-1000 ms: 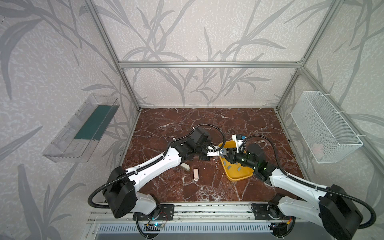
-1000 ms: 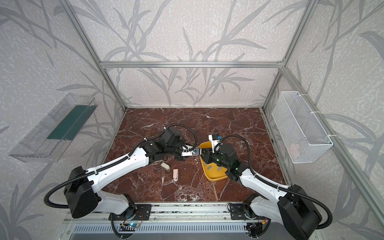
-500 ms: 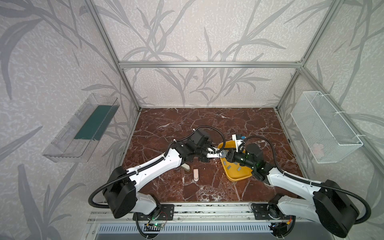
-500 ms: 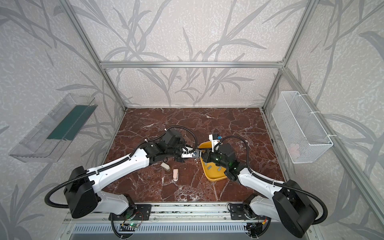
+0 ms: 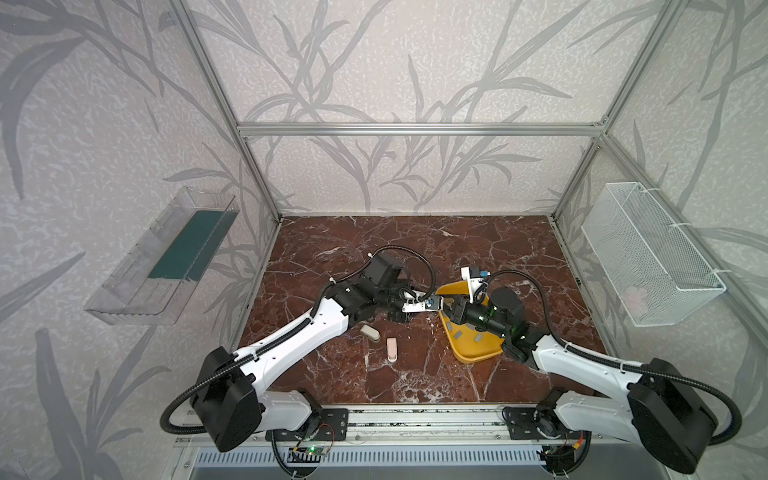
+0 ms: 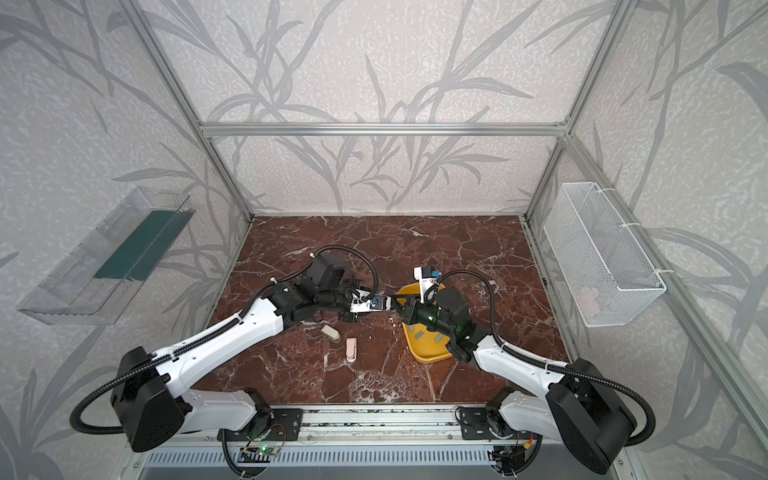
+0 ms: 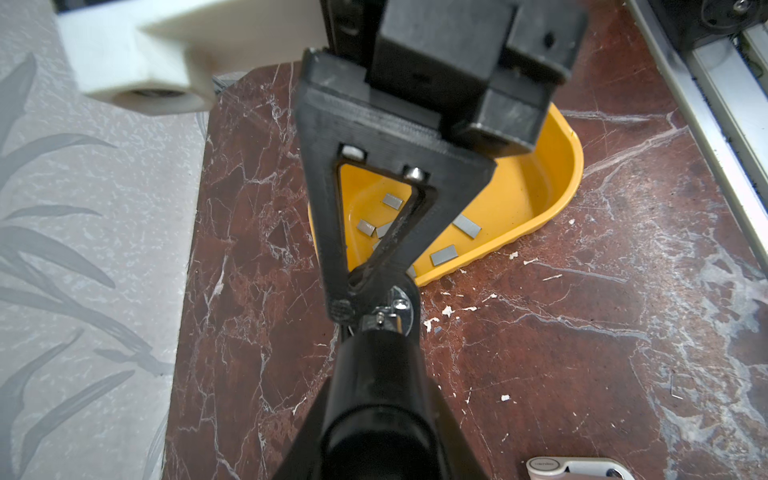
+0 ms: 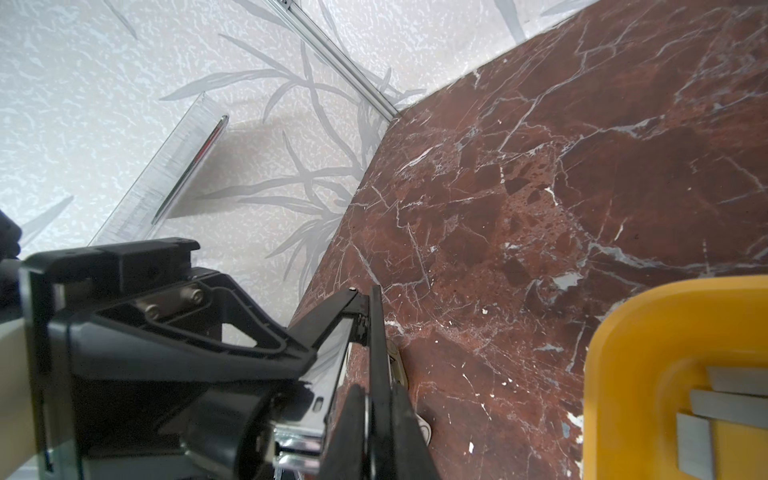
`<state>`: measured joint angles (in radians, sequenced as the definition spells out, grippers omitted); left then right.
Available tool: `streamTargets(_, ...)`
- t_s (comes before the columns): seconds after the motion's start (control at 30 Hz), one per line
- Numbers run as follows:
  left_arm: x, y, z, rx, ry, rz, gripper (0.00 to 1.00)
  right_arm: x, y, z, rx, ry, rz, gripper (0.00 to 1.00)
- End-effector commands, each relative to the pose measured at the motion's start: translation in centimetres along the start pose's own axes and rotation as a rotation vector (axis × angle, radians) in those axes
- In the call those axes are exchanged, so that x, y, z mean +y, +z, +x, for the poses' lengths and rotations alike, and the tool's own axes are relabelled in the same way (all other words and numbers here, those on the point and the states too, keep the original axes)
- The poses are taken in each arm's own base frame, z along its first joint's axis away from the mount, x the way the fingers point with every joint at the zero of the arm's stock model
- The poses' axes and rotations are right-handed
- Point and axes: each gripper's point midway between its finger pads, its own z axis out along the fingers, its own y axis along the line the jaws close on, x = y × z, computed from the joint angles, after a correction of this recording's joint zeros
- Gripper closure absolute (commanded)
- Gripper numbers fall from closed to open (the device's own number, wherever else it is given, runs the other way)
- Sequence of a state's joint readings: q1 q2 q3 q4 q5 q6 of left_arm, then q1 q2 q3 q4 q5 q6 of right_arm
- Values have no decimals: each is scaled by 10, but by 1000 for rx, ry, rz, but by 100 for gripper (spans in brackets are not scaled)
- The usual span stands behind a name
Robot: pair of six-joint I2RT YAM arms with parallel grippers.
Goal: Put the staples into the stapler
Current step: 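Lift the stapler with the left gripper while the right gripper reaches toward it, then grasp the stapler's top arm with the right gripper beside the left gripper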
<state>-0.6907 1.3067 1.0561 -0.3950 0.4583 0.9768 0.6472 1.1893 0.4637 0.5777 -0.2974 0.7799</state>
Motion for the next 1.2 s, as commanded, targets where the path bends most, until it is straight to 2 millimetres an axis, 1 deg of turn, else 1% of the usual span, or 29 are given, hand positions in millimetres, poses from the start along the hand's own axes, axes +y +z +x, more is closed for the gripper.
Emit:
streamTargets(0.0,16,-39,-43,-195,47,-57,100,-48,-5,12,16,-6,200,100)
streamTargets(0.1,24,-48,-40,-207,34,-83,100,-51,-5,12,16,-4,216,100)
streamTargets(0.17,23,-53,-40,-218,45,-85,100,-52,-5,12,16,-7,218,100)
streamTargets(0.3,16,-51,-38,-222,75,-74,100,-50,-4,12,20,-16,212,100)
streamTargets(0.33,15,-50,-36,-219,76,-69,100,-48,-4,11,24,-22,205,97)
streamTargets(0.4,15,-48,-35,-213,72,-58,100,-41,-4,8,27,-50,194,84)
streamTargets(0.6,12,-39,-30,-189,44,-15,100,-24,-14,-4,1,-137,180,63)
streamTargets(0.73,7,-29,-25,-157,28,28,100,-16,-21,-11,-19,-181,173,55)
streamTargets(0.8,3,-24,-23,-140,26,48,100,-12,-23,-15,-31,-197,165,49)
streamTargets(0.9,2,-20,-21,-118,16,67,100,-5,-29,-20,-54,-225,151,42)
streamTargets(1.0,1,-18,-19,-100,9,73,100,-2,-36,-27,-88,-250,156,38)
streamTargets(1.17,-3,-14,-17,-84,6,99,100,14,-52,-40,-169,-348,123,34)
